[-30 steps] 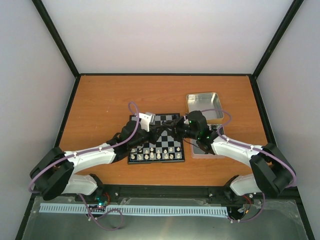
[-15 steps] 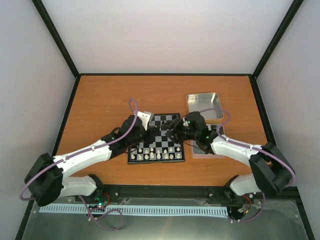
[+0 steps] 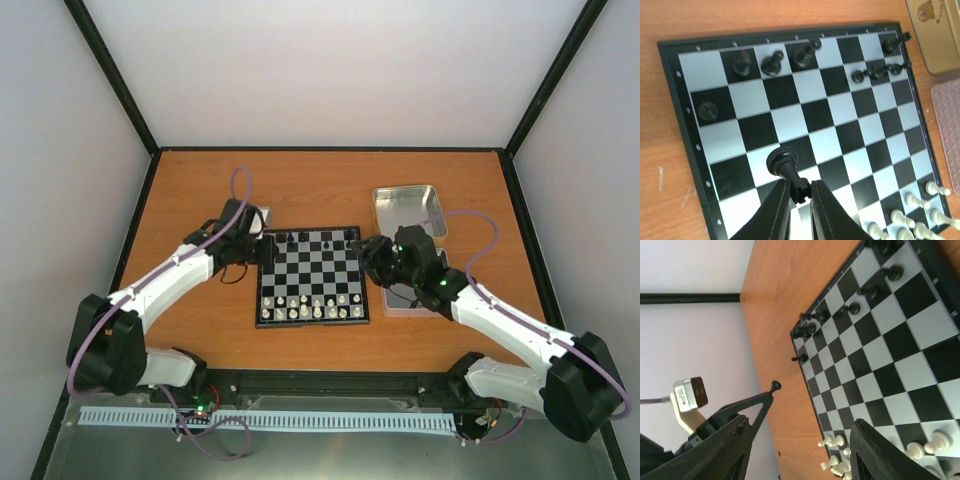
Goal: Set up the chess pieces on the board
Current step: Place the chess piece on the chessboard.
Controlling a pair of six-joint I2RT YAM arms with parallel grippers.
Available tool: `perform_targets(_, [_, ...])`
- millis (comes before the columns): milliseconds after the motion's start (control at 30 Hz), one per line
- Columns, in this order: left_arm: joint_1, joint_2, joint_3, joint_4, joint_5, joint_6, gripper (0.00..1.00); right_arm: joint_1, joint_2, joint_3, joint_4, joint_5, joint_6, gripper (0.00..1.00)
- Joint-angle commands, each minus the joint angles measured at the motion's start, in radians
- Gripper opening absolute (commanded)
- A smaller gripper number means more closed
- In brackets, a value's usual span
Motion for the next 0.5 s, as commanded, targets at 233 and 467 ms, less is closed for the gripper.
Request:
perform_targets(233, [0.153,0.269,0.240,-0.085,0.139,0.114,0.09,-0.017,-0.198,0.019,-0.241,0.249,-0.138,0.55])
perform_targets(467, [0.207,0.386,0.335,-0.125,0.104,0.139,0.08,-0.017,-0.304,0.032,-0.359,0.400,-0.194,0.55])
